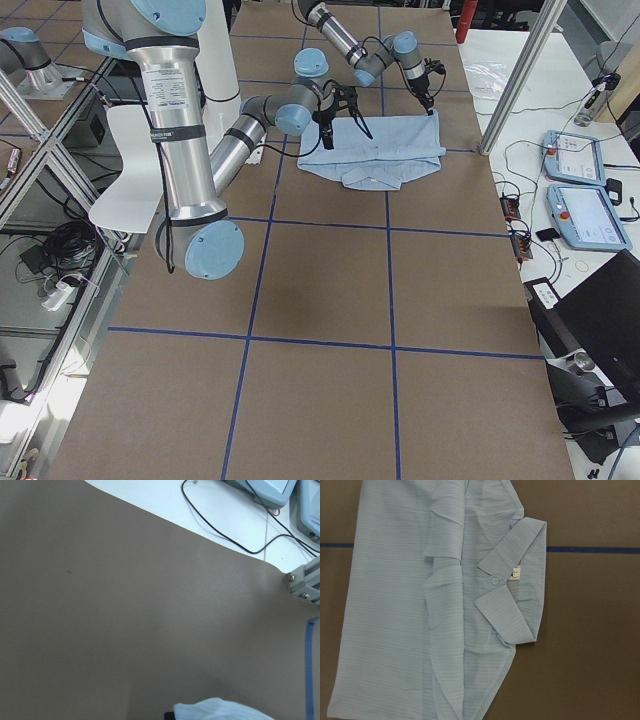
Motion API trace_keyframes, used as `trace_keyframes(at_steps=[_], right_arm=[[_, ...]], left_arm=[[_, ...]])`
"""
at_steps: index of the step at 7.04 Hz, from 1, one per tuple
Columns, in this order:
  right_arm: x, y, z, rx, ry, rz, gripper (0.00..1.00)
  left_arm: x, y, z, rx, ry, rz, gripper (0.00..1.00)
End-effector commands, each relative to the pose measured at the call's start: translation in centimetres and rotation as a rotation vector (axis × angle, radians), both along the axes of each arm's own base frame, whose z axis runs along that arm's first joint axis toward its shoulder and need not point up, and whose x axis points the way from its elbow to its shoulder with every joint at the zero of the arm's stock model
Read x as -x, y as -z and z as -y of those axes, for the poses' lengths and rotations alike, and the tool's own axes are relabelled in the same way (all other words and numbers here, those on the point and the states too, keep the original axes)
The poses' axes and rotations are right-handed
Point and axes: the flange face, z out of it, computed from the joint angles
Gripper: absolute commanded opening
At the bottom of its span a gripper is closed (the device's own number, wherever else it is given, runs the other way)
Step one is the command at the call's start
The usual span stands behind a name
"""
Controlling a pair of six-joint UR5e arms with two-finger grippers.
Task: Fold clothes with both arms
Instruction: 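Release and lift the left gripper while the right moves to the side edge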
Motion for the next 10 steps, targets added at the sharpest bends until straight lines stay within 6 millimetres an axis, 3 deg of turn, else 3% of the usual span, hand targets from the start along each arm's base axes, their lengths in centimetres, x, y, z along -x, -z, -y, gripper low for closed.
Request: trace_keyframes(at_steps=[1,5,6,7,8,10], right_arm=[[0.0,0.01,0.01,-0.001,-0.001,0.0,1.0],[-0.02,-0.05,0.09,0.0,-0.002,-0.001,1.0],[-0.02,-0.05,0.09,0.0,-0.002,-0.001,1.0],[-0.11,0.01,0.1,-0.001,-0.004,0.0,1.0],[-0.19,-0.05,0.24,0.0,-0.008,-0.002,1.0],[-0.25,-0.05,0.29,0.0,-0.01,-0.002,1.0]], left_arm=[[0.13,0.04,0.1,-0.013,0.002,-0.001,0.0],[-0.01,-0.1,0.45,-0.041,0.024,-0.007,0.0],[0.0,-0.02,0.44,-0.042,0.024,-0.009,0.12],[0.0,-0.02,0.44,-0.056,0.014,0.002,0.68],[0.0,-0.02,0.44,-0.084,-0.006,0.024,1.0],[0.41,0.1,0.69,-0.111,-0.025,0.044,1.0]])
